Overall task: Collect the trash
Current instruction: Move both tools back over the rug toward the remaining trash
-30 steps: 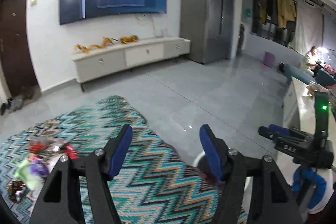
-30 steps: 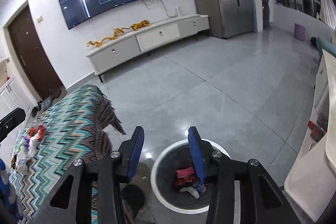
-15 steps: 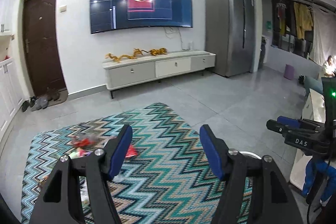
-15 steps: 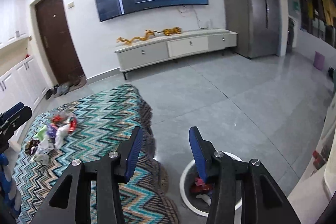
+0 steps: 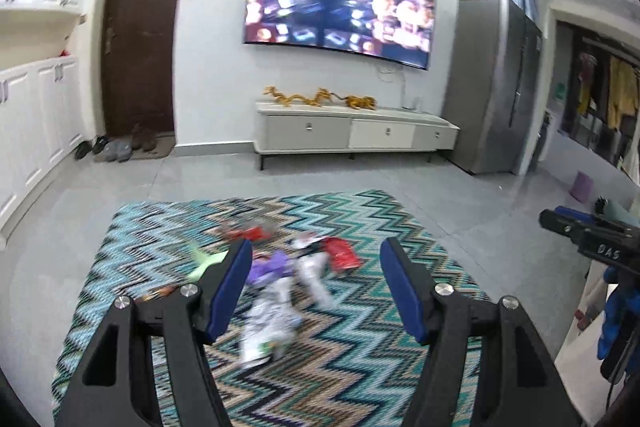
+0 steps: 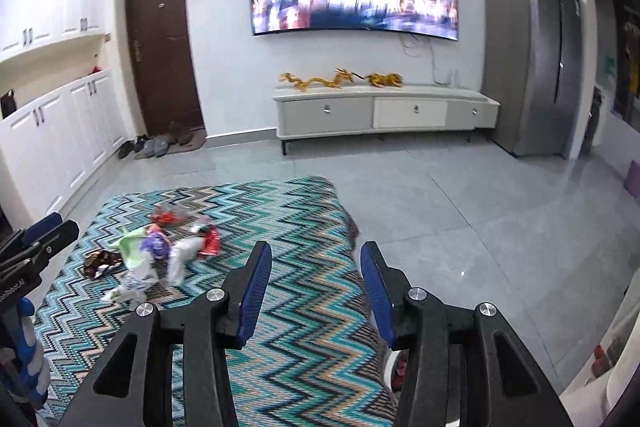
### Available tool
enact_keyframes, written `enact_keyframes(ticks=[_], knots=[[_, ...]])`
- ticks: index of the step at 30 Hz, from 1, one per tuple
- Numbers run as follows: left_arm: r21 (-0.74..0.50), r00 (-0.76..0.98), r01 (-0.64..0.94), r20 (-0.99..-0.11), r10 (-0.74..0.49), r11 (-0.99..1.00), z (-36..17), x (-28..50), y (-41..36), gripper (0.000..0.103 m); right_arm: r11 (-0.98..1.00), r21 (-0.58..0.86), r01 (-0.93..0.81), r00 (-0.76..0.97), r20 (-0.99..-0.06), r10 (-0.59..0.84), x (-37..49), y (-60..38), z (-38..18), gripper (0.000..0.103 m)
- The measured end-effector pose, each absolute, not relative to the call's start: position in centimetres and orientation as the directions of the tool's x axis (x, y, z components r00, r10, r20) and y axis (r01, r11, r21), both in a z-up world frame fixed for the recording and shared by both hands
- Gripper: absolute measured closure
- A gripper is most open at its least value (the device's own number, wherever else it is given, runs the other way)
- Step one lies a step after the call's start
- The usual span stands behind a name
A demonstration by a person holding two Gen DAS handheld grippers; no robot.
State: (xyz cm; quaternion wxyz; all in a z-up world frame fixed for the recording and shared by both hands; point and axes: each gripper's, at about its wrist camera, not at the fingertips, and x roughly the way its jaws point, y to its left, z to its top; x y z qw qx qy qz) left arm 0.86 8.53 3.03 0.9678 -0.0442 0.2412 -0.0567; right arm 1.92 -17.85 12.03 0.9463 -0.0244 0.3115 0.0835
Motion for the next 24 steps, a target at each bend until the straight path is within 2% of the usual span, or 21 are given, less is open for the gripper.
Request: enact_keyframes(ticks=[11,24], knots=[[-0.177,0.909,-0.068,-0.418,-0.012,0.982,3.0,-4.4,17.2,0.038,0.946,-0.066,-0.317,0.776,-0.592,0.218,-0.6,-9.1,13.8,0.057],[-0.200,0.923,-0.141,-0.380,0.056,0.970,3.2,-8.4,21.0,0.038,0.901,-0.115,-0.419,0.760,-0.587,0.279,-3.0,-3.7,14.5,0.056]])
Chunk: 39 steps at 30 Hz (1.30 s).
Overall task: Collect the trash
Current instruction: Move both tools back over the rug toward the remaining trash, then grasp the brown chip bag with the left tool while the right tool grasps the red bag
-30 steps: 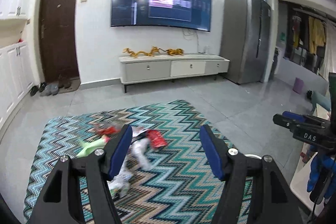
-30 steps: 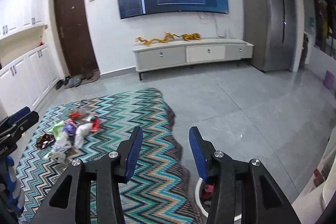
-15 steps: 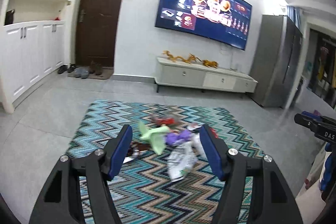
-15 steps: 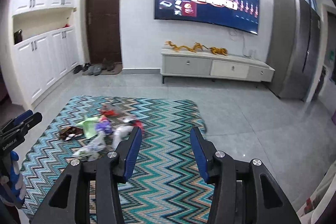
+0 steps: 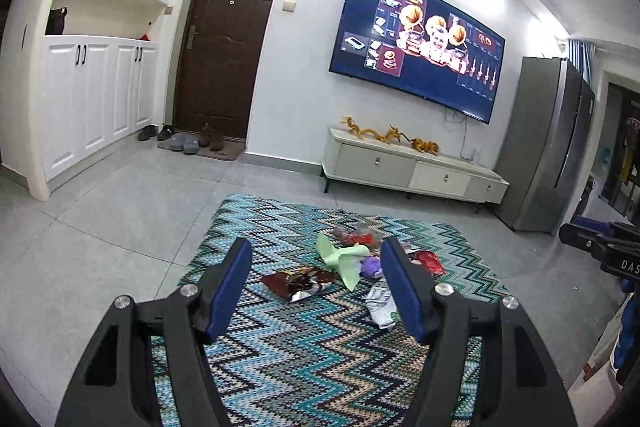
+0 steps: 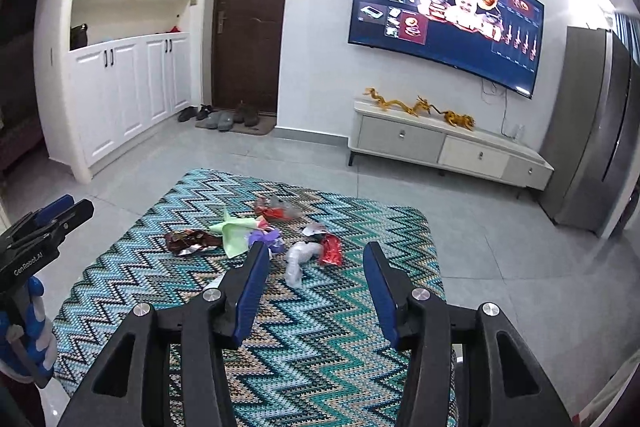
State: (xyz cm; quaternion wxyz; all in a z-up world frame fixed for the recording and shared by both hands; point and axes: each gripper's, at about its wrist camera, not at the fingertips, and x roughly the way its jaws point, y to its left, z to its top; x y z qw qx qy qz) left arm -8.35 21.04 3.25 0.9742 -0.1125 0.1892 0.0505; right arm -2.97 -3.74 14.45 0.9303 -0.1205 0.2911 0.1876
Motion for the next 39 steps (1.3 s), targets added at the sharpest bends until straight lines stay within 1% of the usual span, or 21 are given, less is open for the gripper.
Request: enact_keyframes(ticks=[7,15,21,31,35,39], knots=[[-0.188,0.913,-0.165,-0.401,0.077,0.968,2.7,-7.8,21.6,0.038,0.902,-0.096,-0.421,0.747,-0.601,0.284,-1.4,-3.6,14.0,0.056],[-0.176,0.865,-0.190,-0.496,0.080,0.966,-0.5,-4.0,22.5,0.038,0.897,-0.056,-0.438,0.688,-0.663,0.294,2.8,-2.8,10.5,0.056],[-0.135,0.819,-0.198,-0.567,0.088,0.971,-3.5,-0.6,23.5,0.038,0.897,-0.014,-0.442,0.628,-0.719,0.298,6.7,-2.4,6.6,0.056],[-0.130,0.748,-0.119,-0.664,0.003,0.984,-7.3,5.1,26.6,0.038,0.895,0.034,-0.444,0.551,-0.778,0.303,13.5,-2.3,1.0,0.056],[-0.129,0.729,-0.046,-0.683,-0.055,0.991,-7.8,7.4,26.0,0.038,0.899,0.055,-0.434,0.531,-0.790,0.305,16.4,-2.8,-0.6,0.056],[-0.089,0.697,0.026,-0.713,-0.082,0.996,-8.6,9.8,24.6,0.038,0.898,0.087,-0.432,0.500,-0.805,0.319,19.3,-2.9,-2.3,0.056]])
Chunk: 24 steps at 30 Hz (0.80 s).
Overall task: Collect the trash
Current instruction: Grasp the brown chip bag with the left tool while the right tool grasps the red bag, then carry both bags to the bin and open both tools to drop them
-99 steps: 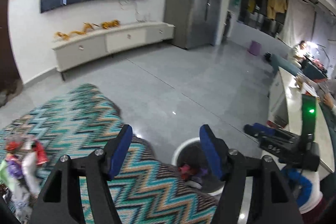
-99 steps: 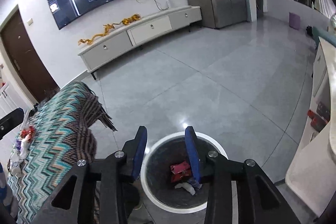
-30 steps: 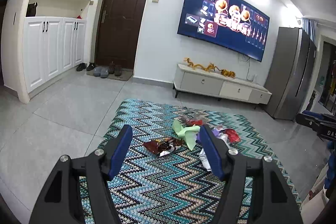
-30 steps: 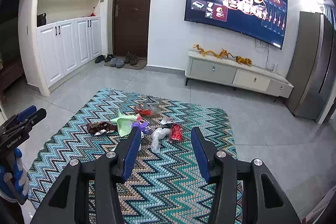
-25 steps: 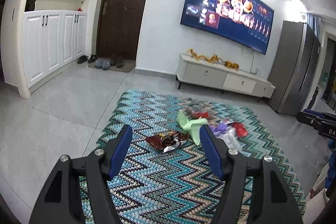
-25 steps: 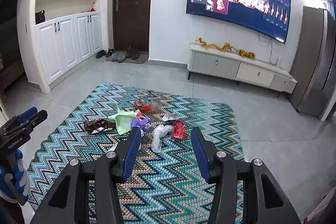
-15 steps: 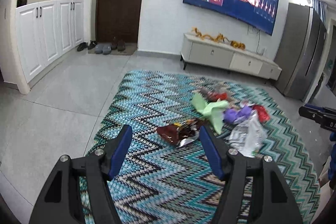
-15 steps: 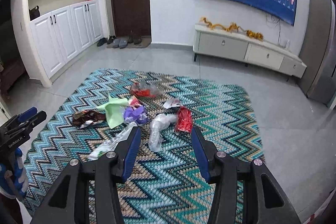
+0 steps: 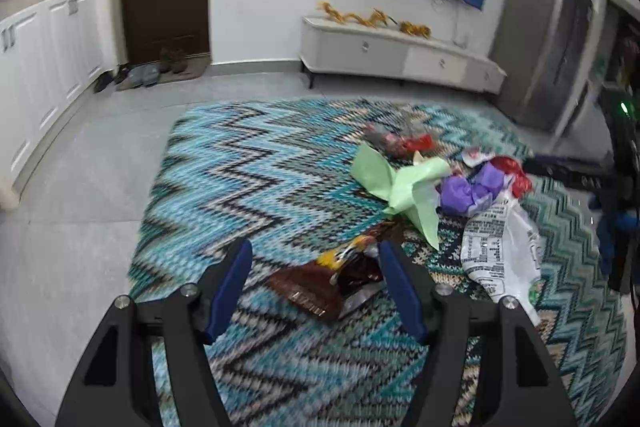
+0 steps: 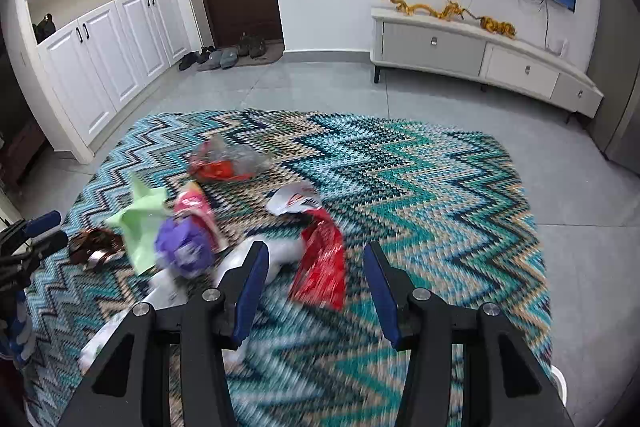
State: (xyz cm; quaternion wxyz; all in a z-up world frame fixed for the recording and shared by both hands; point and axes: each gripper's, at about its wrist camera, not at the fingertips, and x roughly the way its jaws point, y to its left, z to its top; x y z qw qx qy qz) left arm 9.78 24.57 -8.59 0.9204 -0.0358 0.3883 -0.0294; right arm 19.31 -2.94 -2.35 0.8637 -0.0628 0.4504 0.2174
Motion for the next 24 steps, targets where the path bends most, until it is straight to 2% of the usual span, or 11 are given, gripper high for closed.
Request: enact_keyframes(ticks=[6,7,8,9,11,12,19,24], knots=[[-0.029,0.628,0.075,-0.775,-0.070,0.997,-10.8,12.0,22.4,0.039,0.892,0.169,-0.419,0.446,-0.817,0.365,21.7,-3.2,-4.9,0.057],[-0.030,0.621,0.079,-0.781,-0.073,0.996,-11.0,12.0,22.2,0.039,0.890,0.180,-0.418,0.440,-0.817,0.372,21.8,-3.4,-5.1,0.059],[-0.028,0.614,0.085,-0.786,-0.074,0.996,-11.3,11.9,21.9,0.040,0.888,0.191,-0.417,0.434,-0.817,0.380,21.9,-3.5,-5.3,0.067],[-0.027,0.611,0.090,-0.788,-0.076,0.996,-11.4,11.9,21.7,0.047,0.887,0.199,-0.417,0.431,-0.816,0.386,21.9,-3.7,-5.3,0.074],[-0.041,0.599,0.101,-0.795,-0.094,0.994,-11.6,11.6,21.3,0.061,0.882,0.208,-0.422,0.429,-0.812,0.396,21.5,-4.1,-5.3,0.081],[-0.050,0.591,0.105,-0.800,-0.103,0.993,-11.8,11.5,21.1,0.068,0.882,0.205,-0.425,0.430,-0.811,0.396,21.2,-4.3,-5.2,0.081],[-0.073,0.627,0.081,-0.771,-0.108,0.994,-10.2,8.6,20.5,0.074,0.888,0.199,-0.413,0.473,-0.786,0.397,17.1,-6.7,-2.8,0.082],[-0.083,0.670,0.064,-0.735,-0.104,0.995,-7.8,6.1,20.5,0.075,0.896,0.200,-0.397,0.516,-0.758,0.398,13.8,-9.0,-0.2,0.082]])
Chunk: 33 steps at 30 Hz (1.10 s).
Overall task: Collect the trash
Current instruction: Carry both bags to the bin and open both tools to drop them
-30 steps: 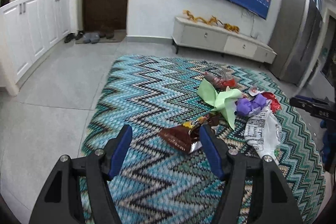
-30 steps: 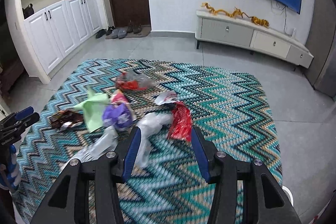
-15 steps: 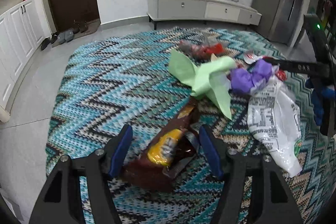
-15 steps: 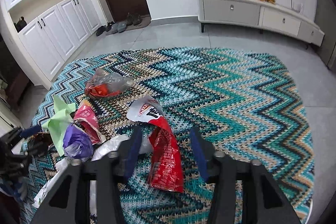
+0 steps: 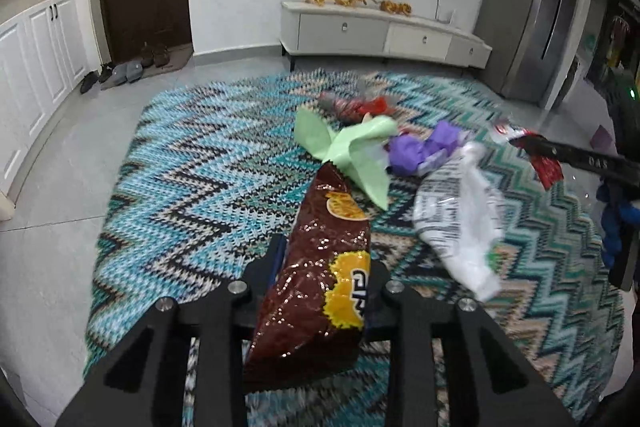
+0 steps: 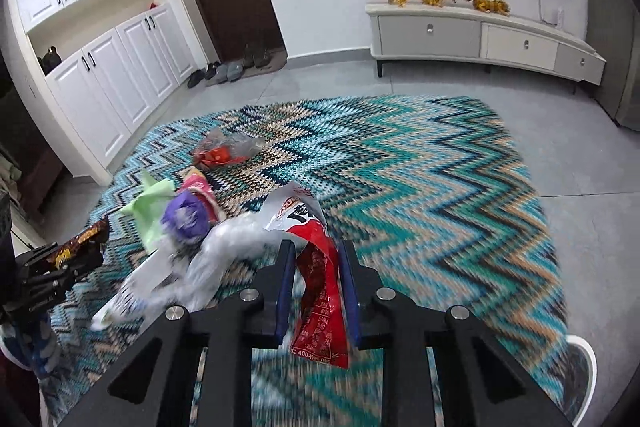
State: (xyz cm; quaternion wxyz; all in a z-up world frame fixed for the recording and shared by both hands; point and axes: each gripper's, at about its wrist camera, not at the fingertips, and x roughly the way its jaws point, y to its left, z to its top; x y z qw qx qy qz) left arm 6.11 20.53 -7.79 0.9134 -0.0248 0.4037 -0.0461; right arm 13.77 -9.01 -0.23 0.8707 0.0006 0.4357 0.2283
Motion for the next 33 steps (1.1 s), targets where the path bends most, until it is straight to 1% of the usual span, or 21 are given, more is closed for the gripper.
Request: enact_keyframes(ticks=[4,13,16,19,25,33], knots=[[-0.086,0.703,0.065,-0.704,-0.107,0.994,-5.5,3.9,20.1,0.075,0.900,0.199,-0.387,0.559,-0.726,0.401,10.8,-10.8,2.1,0.082],[-0.016,0.775,0.106,-0.625,-0.093,0.994,-0.2,-0.1,16.1,0.075,0.912,0.190,-0.365,0.667,-0.630,0.398,5.0,-15.6,7.2,0.082],[-0.008,0.797,0.124,-0.596,-0.104,0.992,1.7,-0.9,14.3,0.075,0.917,0.185,-0.353,0.700,-0.598,0.390,3.4,-17.7,8.5,0.082],[-0.008,0.800,0.157,-0.585,-0.132,0.988,2.7,-0.7,11.7,0.075,0.926,0.184,-0.331,0.725,-0.578,0.374,2.2,-20.4,9.3,0.082],[-0.001,0.759,0.301,-0.605,-0.240,0.954,3.4,1.6,2.7,0.074,0.958,0.188,-0.217,0.754,-0.591,0.286,1.3,-27.7,8.4,0.082],[-0.040,0.623,0.520,-0.666,-0.411,0.853,1.3,5.4,-12.0,0.072,0.981,0.196,-0.014,0.715,-0.683,0.147,1.8,-36.7,3.5,0.082]])
